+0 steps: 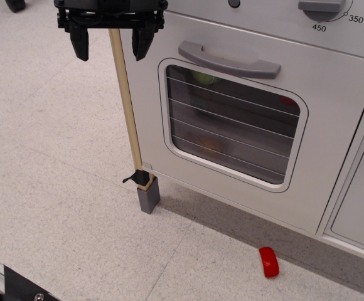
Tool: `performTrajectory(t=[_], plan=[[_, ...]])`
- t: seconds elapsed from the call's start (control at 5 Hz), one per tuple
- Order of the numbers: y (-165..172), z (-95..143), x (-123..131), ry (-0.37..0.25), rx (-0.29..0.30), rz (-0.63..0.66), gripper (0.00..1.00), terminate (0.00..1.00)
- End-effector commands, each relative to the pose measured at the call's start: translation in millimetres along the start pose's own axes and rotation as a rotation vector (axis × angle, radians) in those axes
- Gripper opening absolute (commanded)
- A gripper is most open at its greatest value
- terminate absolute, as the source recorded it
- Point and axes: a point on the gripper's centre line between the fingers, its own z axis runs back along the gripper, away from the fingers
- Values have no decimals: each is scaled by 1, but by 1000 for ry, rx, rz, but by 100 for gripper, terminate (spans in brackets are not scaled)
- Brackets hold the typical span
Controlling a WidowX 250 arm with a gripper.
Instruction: Open oven
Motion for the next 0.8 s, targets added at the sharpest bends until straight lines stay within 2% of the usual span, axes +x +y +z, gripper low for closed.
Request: performTrajectory(t=[0.0, 0.2, 0.4, 0.6], plan=[[0, 0, 0, 0, 0, 0, 100, 0], [-26, -4, -5, 66, -93, 284, 100, 0], [-47, -5, 1, 153, -150, 558, 100, 0], [-64, -5, 5, 192, -249, 794, 100, 0]])
